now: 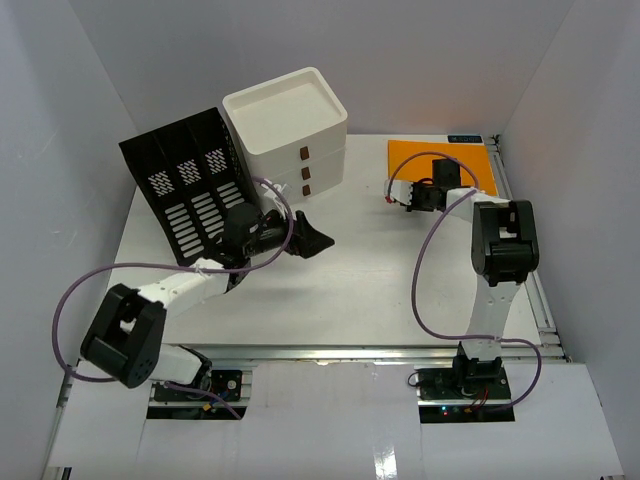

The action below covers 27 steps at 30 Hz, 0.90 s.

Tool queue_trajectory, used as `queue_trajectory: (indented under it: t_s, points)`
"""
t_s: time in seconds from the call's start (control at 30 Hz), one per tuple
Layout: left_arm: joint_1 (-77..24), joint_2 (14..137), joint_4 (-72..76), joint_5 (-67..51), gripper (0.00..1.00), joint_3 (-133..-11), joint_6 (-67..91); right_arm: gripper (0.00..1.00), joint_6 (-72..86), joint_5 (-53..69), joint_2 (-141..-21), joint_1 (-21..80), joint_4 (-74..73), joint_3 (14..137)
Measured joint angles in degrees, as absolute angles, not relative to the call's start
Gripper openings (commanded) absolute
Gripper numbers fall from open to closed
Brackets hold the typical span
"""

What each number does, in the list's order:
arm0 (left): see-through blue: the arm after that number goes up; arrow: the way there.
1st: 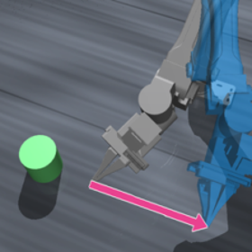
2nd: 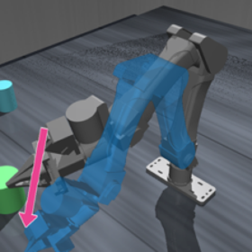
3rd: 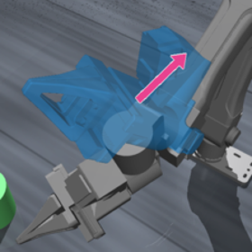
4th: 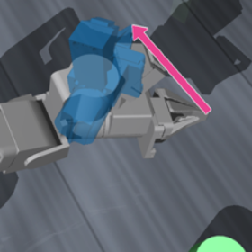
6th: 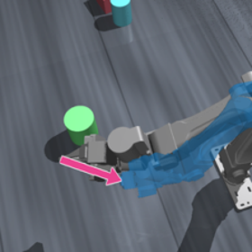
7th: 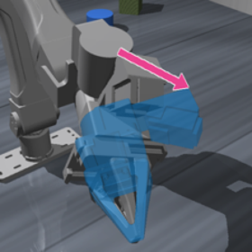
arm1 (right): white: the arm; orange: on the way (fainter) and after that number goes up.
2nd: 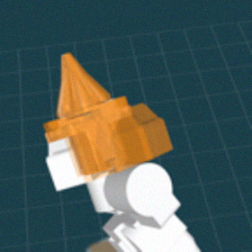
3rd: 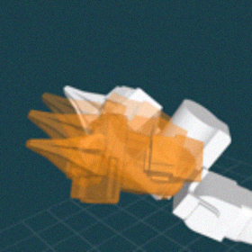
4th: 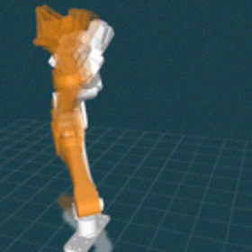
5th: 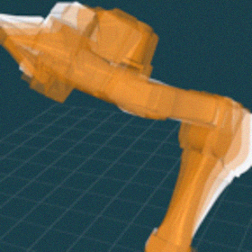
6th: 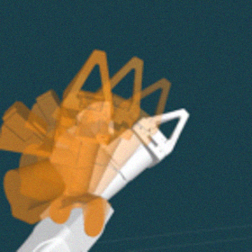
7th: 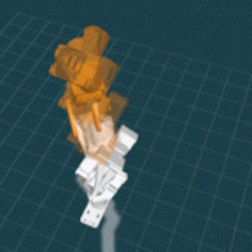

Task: Organize the desk

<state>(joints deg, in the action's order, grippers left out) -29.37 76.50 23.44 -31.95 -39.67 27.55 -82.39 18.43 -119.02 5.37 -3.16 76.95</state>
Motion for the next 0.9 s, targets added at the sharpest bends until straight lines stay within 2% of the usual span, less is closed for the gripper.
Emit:
queue_trajectory:
  t_s: [0.23,0.57,0.9]
  points:
    - [-29.9,90.1,34.5,-31.5,0.98,-40.8,43.1,0.13,-79.2,21.4,-109.0,5.4,-7.0,68.4]
    - [-37.0,108.8,37.9,-24.6,0.98,-56.4,56.6,0.13,-76.4,27.8,-88.1,5.4,-10.7,51.4]
    - [-41.4,121.8,35.5,-21.8,0.98,-67.2,63.0,0.13,-75.7,32.0,-72.4,4.7,-17.4,44.5]
